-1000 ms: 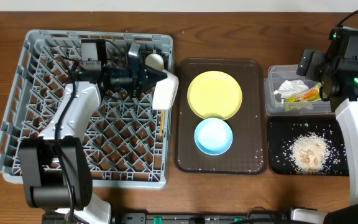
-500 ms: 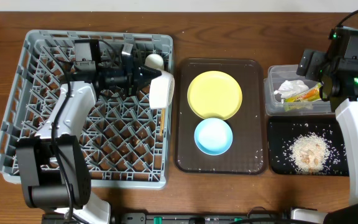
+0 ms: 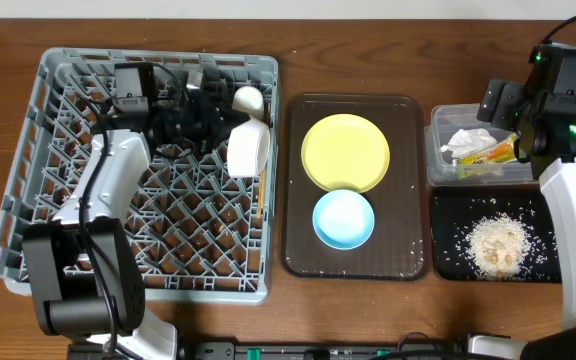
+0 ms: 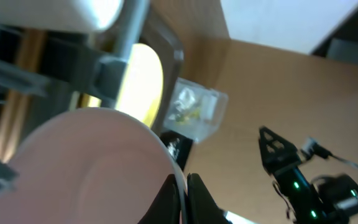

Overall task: Sort waste into correct bins and load items into the dishwasher rack
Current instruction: 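Release the pink cup and swing the left gripper to the light-blue bowl, then grip the light-blue bowl rim with the left gripper and lift it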

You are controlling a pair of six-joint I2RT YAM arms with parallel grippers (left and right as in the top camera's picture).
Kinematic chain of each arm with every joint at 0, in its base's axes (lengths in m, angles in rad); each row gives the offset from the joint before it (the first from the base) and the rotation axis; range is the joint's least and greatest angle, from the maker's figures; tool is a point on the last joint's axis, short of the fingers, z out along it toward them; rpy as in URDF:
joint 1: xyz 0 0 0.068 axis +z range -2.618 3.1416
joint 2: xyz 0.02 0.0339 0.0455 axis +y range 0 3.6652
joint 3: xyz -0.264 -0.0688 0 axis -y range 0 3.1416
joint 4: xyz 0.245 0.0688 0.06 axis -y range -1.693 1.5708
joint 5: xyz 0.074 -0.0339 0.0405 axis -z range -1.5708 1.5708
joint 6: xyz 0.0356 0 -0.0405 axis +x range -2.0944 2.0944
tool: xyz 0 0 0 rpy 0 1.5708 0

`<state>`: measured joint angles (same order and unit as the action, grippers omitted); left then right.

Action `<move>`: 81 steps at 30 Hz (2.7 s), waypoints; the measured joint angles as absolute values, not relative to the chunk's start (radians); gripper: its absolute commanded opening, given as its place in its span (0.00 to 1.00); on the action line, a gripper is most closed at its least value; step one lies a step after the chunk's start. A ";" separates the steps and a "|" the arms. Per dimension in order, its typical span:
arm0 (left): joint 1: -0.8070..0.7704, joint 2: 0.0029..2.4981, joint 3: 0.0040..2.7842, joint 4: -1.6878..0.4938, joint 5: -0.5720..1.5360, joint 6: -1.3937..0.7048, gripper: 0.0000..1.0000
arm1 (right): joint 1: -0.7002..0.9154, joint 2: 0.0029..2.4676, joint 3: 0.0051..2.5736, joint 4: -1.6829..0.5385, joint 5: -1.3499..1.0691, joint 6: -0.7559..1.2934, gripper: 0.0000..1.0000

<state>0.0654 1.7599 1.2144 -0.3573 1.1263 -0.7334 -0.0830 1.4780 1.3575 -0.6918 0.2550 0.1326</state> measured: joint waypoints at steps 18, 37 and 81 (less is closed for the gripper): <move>0.104 1.781 1.203 -0.289 0.942 -0.710 0.80 | -0.083 1.478 1.357 -0.692 0.255 0.133 0.99; -0.081 1.376 1.269 -0.667 0.520 -0.543 0.35 | -0.083 1.478 1.358 -0.691 0.255 0.133 0.99; -1.056 1.849 1.264 -0.480 -0.075 -0.539 0.27 | -0.083 1.478 1.358 -0.692 0.255 0.133 0.99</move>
<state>-1.0565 1.8488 1.2636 -0.4805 -0.0746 -0.5392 -0.0830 1.4780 1.3579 -0.6918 0.2550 0.1326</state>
